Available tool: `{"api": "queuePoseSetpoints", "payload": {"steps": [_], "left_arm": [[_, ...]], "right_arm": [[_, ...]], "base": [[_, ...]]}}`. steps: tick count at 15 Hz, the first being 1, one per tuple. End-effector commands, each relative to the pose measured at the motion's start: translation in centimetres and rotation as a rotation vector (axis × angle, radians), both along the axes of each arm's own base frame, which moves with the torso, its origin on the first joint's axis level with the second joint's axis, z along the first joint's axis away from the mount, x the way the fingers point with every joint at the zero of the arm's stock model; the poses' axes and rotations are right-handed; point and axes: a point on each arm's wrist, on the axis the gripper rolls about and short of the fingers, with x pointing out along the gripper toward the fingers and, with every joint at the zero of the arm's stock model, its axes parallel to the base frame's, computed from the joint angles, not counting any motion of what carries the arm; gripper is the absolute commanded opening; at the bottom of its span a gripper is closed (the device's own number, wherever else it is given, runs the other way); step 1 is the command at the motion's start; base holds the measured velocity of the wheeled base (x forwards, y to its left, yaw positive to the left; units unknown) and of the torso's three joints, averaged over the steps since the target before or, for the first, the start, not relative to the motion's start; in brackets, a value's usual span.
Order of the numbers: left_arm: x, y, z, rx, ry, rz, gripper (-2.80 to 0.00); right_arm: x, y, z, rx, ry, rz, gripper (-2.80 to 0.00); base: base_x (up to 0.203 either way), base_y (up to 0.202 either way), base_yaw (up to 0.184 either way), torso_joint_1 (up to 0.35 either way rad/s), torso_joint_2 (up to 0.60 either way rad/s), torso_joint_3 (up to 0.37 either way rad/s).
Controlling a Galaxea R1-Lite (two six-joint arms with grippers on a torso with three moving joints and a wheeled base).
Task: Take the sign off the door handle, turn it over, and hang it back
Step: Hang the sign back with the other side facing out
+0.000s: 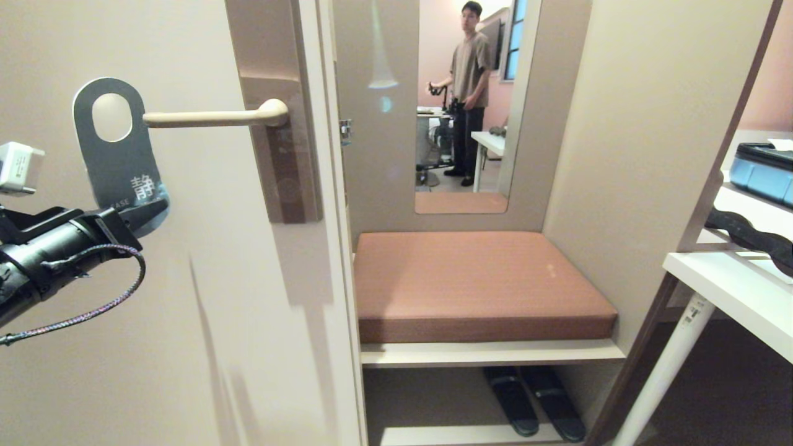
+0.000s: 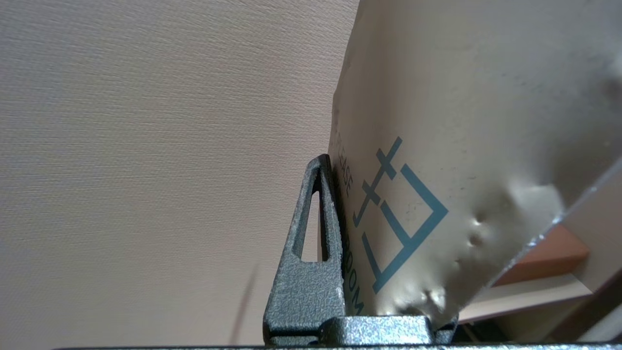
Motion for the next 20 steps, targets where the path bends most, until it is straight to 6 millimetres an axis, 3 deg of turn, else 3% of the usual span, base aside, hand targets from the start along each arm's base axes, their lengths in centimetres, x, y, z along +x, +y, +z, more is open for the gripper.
{"api": "queuePoseSetpoints", "payload": {"steps": [1, 9, 16, 20], "left_arm": [[0.2, -0.5, -0.1, -0.001, 0.001, -0.023, -2.80], [0.6, -1.6, -0.4, 0.002, 0.003, -0.070, -2.80], [0.5, -4.7, -0.2, 0.007, -0.017, -0.189, -2.80], [0.5, -5.1, -0.3, 0.008, -0.017, -0.207, -2.80]], "right_arm": [[0.0, 0.0, 0.0, 0.000, 0.000, 0.000, -2.80], [0.0, 0.0, 0.0, 0.000, 0.000, 0.000, -2.80], [0.0, 0.0, 0.0, 0.000, 0.000, 0.000, -2.80], [0.0, 0.0, 0.0, 0.000, 0.000, 0.000, -2.80]], "base": [[0.000, 0.000, 0.000, 0.000, 0.00, 0.000], [0.000, 0.000, 0.000, 0.000, 0.00, 0.000], [0.000, 0.000, 0.000, 0.000, 0.00, 0.000], [0.000, 0.000, 0.000, 0.000, 0.00, 0.000]]}}
